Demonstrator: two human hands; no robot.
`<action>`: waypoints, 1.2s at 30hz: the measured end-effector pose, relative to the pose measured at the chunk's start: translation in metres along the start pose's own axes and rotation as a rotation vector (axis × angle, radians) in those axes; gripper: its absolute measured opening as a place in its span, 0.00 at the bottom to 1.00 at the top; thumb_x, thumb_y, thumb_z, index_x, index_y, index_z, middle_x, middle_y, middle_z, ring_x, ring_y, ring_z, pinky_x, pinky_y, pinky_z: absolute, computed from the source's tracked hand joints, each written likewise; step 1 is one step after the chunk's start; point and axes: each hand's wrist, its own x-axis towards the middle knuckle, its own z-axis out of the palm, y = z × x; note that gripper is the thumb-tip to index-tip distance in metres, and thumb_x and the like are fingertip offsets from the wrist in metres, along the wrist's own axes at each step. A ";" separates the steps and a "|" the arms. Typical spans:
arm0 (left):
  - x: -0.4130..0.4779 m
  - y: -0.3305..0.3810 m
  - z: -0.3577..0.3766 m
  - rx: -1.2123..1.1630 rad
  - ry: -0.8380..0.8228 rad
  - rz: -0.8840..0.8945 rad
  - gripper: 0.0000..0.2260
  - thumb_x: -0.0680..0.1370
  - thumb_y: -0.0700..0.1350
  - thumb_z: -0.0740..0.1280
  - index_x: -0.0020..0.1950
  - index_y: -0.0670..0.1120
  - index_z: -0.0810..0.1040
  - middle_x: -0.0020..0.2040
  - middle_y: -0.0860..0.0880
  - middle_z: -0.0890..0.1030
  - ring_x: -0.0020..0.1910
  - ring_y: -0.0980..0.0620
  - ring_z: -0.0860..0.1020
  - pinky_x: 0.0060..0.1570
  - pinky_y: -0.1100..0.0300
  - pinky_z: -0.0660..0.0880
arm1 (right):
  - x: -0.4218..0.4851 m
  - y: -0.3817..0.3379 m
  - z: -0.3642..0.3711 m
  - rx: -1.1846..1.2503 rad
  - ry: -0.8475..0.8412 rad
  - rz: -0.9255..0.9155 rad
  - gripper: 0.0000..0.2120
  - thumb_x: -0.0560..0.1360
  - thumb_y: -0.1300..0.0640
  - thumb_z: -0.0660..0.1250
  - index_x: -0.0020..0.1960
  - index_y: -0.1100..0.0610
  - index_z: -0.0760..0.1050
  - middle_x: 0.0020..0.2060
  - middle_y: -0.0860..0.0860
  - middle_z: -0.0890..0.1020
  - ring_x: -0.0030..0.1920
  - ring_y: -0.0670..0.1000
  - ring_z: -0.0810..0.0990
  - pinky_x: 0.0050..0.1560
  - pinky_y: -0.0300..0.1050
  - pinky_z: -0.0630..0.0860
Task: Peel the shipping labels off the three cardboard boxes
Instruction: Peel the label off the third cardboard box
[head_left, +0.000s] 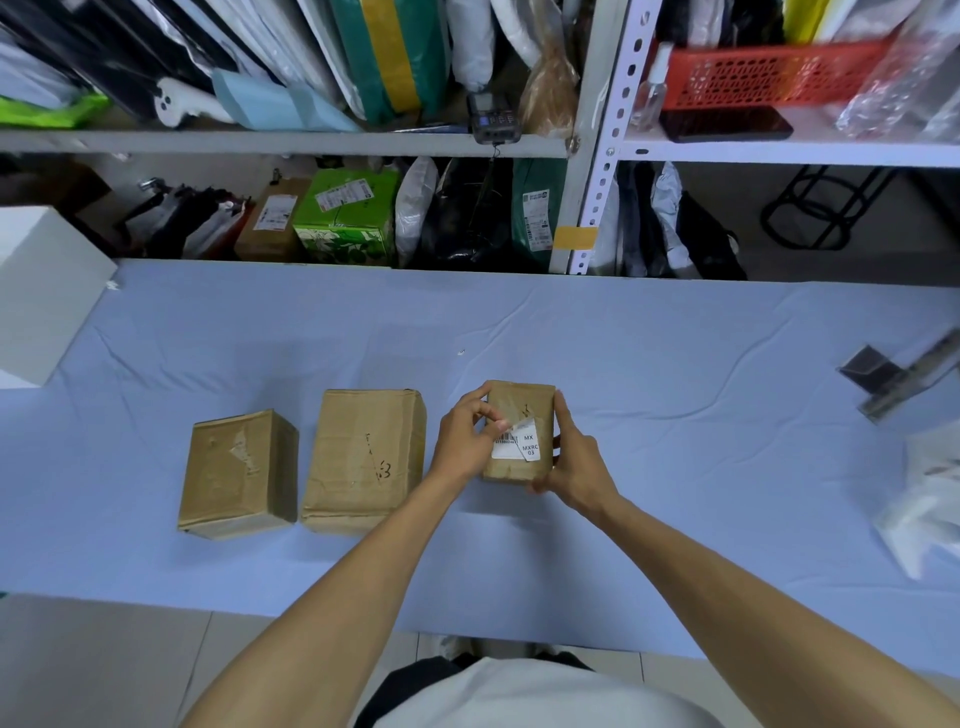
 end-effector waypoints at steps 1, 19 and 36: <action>0.000 0.000 0.000 -0.001 -0.004 -0.003 0.07 0.74 0.35 0.70 0.39 0.45 0.76 0.73 0.51 0.69 0.71 0.51 0.69 0.67 0.62 0.67 | 0.000 0.000 0.000 -0.002 -0.003 -0.002 0.60 0.60 0.68 0.77 0.78 0.46 0.42 0.48 0.52 0.79 0.44 0.53 0.80 0.44 0.46 0.80; 0.000 0.000 0.001 -0.009 -0.029 -0.043 0.08 0.75 0.36 0.70 0.39 0.46 0.77 0.74 0.53 0.67 0.70 0.50 0.70 0.57 0.71 0.67 | 0.005 0.002 -0.004 -0.047 -0.035 0.003 0.60 0.60 0.67 0.78 0.78 0.48 0.43 0.46 0.48 0.77 0.41 0.45 0.78 0.33 0.32 0.73; -0.001 0.005 0.001 -0.032 -0.033 -0.073 0.07 0.76 0.37 0.69 0.40 0.46 0.77 0.75 0.53 0.66 0.71 0.49 0.68 0.51 0.75 0.68 | 0.005 0.001 -0.005 -0.041 -0.031 0.004 0.58 0.62 0.67 0.77 0.78 0.48 0.43 0.48 0.52 0.78 0.43 0.49 0.78 0.32 0.31 0.73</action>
